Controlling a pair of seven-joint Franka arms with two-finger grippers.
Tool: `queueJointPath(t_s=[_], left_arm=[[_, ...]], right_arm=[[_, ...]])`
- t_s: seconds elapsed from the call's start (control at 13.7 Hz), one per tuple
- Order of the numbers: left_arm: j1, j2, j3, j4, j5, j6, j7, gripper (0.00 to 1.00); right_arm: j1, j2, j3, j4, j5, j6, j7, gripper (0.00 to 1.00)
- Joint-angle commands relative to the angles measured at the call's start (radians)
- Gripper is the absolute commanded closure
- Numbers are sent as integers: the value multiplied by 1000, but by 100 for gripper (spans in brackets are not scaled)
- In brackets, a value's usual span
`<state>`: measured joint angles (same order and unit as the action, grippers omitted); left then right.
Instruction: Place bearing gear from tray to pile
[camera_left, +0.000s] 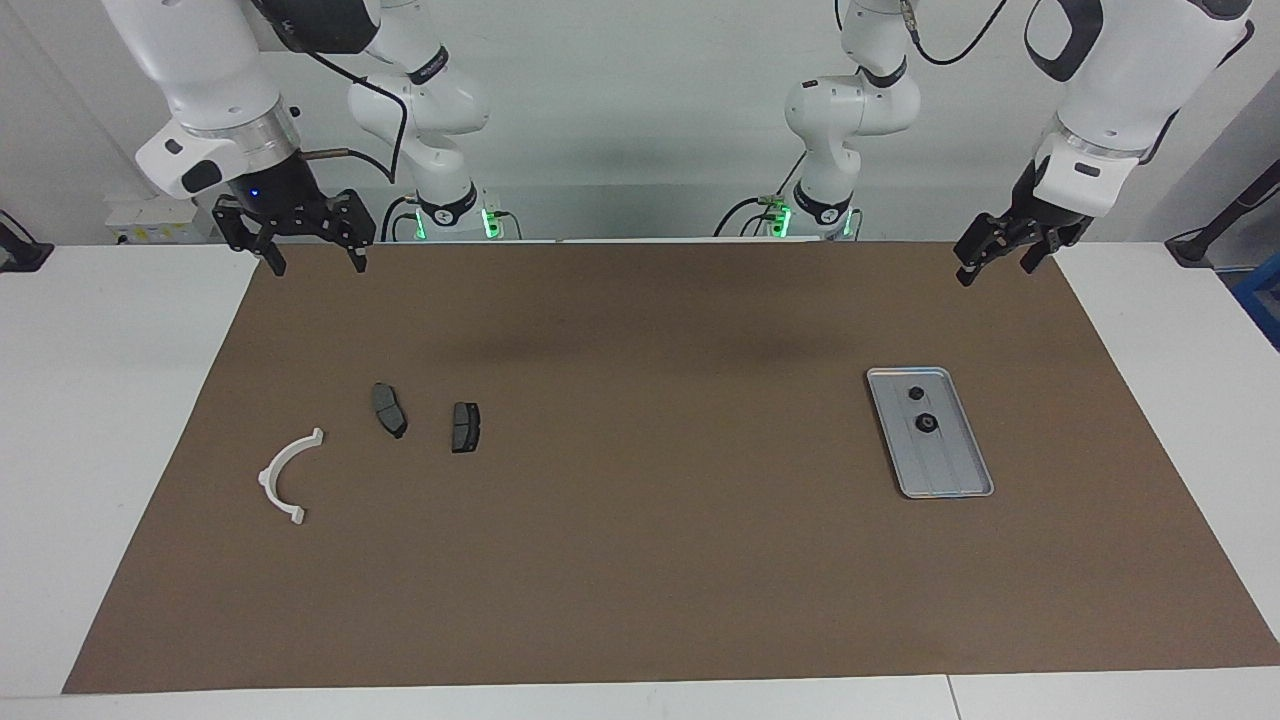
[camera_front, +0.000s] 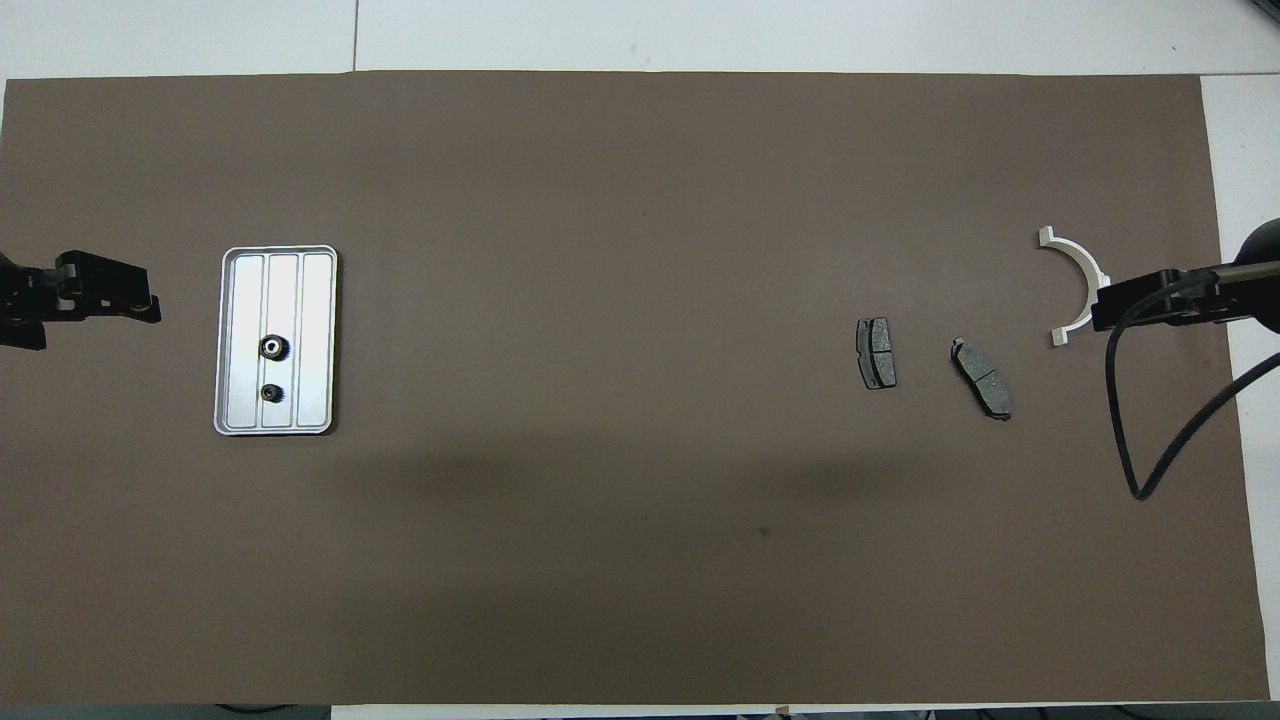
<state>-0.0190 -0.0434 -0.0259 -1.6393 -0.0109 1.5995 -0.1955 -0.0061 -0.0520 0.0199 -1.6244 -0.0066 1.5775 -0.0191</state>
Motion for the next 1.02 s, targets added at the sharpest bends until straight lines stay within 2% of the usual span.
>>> queueJointPath(t_s=[0.0, 0.37, 0.58, 0.88, 0.95], left_arm=[[-12, 16, 9, 32, 8, -26, 8, 0], [-12, 16, 23, 26, 17, -18, 68, 0], [-15, 8, 20, 3, 51, 59, 44, 0], [-13, 13, 24, -4, 51, 42, 47, 0], [-12, 16, 24, -4, 51, 2, 47, 0]], right_arm=[[-9, -6, 6, -14, 17, 16, -1, 0], [-11, -5, 6, -12, 17, 16, -1, 0], [-8, -6, 6, -12, 17, 18, -1, 0], [-9, -5, 6, -12, 17, 18, -2, 0], [-9, -5, 6, -12, 17, 18, -1, 0]])
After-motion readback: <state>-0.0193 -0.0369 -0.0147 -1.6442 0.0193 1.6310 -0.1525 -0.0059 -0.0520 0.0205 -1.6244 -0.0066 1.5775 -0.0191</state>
